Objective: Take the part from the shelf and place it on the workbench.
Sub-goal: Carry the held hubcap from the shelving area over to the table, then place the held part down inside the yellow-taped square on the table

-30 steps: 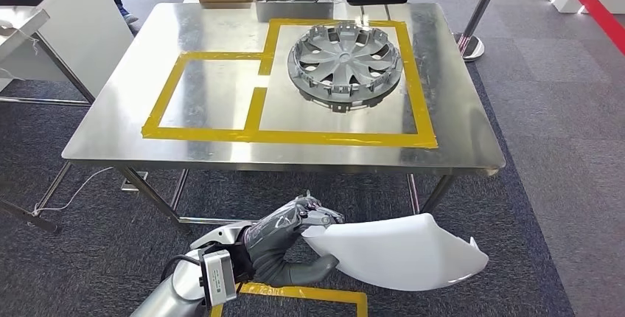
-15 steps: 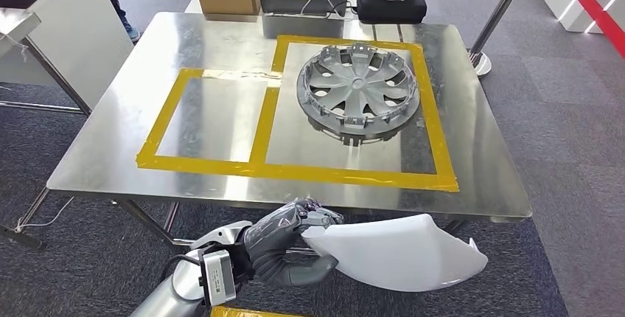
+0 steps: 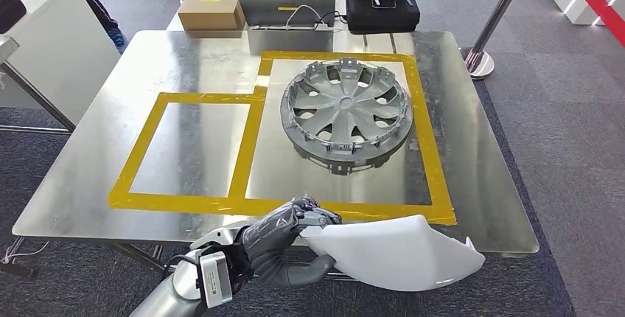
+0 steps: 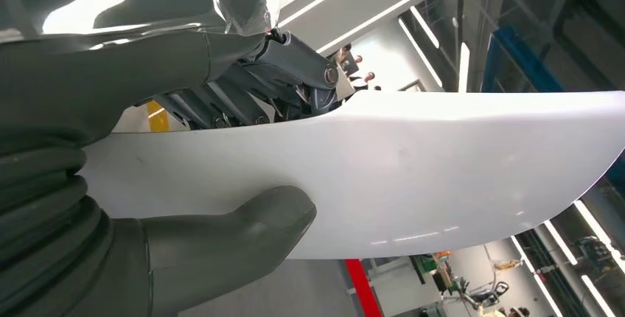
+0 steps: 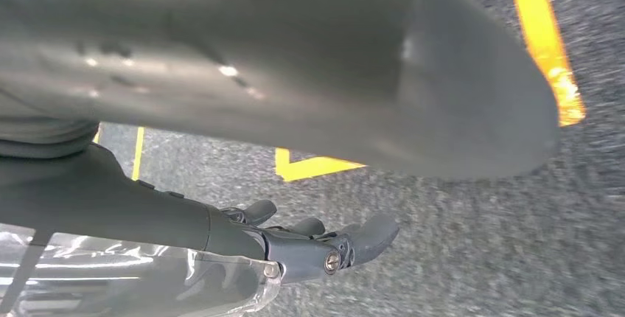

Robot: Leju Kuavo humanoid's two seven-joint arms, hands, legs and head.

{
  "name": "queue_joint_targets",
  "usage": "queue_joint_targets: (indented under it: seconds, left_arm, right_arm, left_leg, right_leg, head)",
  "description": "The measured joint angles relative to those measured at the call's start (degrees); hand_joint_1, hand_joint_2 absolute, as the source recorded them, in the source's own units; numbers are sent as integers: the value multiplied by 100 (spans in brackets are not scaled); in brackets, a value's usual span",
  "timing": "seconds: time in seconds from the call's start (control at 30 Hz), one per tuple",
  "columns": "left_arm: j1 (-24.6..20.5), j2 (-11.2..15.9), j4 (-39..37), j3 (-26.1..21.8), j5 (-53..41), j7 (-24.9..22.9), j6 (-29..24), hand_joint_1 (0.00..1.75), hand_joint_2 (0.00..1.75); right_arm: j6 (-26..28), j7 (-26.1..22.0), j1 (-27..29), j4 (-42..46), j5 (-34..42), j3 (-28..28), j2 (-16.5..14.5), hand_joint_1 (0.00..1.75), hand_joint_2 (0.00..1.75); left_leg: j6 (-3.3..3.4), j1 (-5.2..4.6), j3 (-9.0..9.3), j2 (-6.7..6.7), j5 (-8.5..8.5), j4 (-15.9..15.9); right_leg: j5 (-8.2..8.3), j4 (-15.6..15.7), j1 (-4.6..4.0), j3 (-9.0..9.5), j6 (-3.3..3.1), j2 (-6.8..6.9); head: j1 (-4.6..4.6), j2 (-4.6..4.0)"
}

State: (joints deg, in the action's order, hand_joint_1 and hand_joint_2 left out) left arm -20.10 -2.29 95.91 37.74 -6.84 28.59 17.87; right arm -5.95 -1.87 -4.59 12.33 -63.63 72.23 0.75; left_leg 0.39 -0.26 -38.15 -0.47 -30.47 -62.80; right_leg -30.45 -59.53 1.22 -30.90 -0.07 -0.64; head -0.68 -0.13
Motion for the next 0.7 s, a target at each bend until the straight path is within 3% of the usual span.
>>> queue_joint_targets:
  seconds: [0.07, 0.17, 0.23, 0.53, 0.7]
  left_arm:
    - [11, 21, 5, -13, -49, 18, -44, 175, 175]
    - [24, 29, 16, -23, -70, 25, -60, 175, 175]
    - [31, 31, 31, -26, -77, 28, -84, 175, 175]
    - [200, 95, 215, -189, -266, 25, -324, 175, 175]
    - [242, 144, 233, -413, -1083, 51, -925, 175, 175]
  right_arm:
    - [-1, -5, -2, -2, -10, -1, -4, 0, 0]
    - [-4, -9, 1, -2, -13, -1, 1, 0, 0]
    - [-7, -9, -3, -3, -22, -1, 2, 0, 0]
    - [-8, 54, -4, -3, -69, -8, 10, 0, 0]
    - [-51, -46, -3, -3, -85, -31, -21, 0, 0]
  left_leg:
    - [52, -36, 63, -7, 403, 317]
    - [18, -32, 104, -23, 474, 351]
    - [14, -27, 113, -27, 459, 359]
    - [82, -29, 153, -27, 385, 360]
    - [82, -28, 183, -25, 385, 362]
  right_leg:
    - [-83, 8, -1, 46, 63, -13]
    - [-131, 29, -10, 98, 72, -11]
    - [-132, 88, -15, 143, 51, -5]
    - [-160, 208, -23, 226, 109, 6]
    - [-158, 209, -27, 249, 126, 6]
  head:
    - [-3, 0]
    - [-13, 0]
    - [-12, 0]
    - [-10, 0]
    - [-12, 0]
